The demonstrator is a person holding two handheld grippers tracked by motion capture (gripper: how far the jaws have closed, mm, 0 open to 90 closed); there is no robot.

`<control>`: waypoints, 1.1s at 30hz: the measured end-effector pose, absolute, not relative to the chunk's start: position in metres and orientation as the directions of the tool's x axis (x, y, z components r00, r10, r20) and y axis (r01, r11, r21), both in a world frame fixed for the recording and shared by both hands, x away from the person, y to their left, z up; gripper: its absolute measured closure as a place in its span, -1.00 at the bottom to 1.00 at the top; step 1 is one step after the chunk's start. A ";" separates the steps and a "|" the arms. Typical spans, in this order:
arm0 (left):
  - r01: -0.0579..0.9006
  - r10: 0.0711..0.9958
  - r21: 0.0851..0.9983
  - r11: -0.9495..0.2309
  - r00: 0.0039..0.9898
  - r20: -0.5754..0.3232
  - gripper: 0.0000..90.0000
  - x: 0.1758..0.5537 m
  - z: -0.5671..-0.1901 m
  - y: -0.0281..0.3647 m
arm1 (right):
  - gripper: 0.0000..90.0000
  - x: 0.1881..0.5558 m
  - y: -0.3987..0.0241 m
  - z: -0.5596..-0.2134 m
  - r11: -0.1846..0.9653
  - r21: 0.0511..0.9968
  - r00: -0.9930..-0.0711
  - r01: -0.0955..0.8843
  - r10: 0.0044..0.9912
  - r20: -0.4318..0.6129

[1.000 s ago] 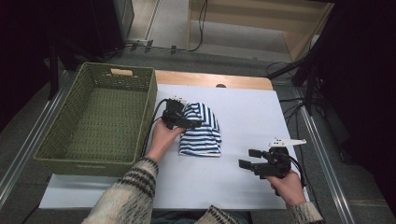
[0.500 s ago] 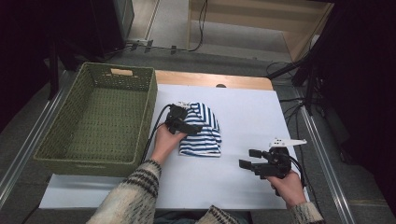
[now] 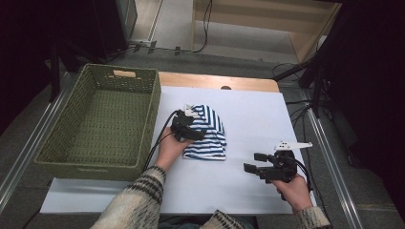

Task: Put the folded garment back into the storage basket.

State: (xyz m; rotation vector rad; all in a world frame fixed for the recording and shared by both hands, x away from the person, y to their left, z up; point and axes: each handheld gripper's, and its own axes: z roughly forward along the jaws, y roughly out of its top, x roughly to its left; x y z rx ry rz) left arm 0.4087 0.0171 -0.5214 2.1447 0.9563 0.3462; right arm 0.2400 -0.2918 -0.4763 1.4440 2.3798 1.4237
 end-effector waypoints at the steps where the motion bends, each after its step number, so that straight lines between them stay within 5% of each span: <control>1: 0.519 0.729 0.729 -0.447 0.683 -0.039 -0.58 0.408 -0.521 0.016 | -0.57 0.240 -0.292 -0.476 0.159 0.700 -0.574 0.696 0.710 0.409; 7: 0.503 0.720 0.741 -0.446 0.693 -0.037 -0.30 0.403 -0.521 0.016 | -0.57 0.240 -0.292 -0.477 0.161 0.700 -0.573 0.696 0.712 0.406; 16: 0.531 0.712 0.749 -0.395 0.693 -0.115 0.49 0.398 -0.521 0.018 | -0.57 0.242 -0.290 -0.478 0.173 0.697 -0.579 0.696 0.709 0.403; 26: 0.680 0.736 0.680 -0.274 0.603 -0.307 0.57 0.407 -0.510 0.021 | -0.57 0.242 -0.291 -0.479 0.165 0.694 -0.571 0.701 0.713 0.407; 33: 0.694 0.705 0.668 -0.267 0.614 -0.355 0.57 0.405 -0.494 0.019 | -0.56 0.242 -0.294 -0.479 0.160 0.694 -0.566 0.702 0.716 0.408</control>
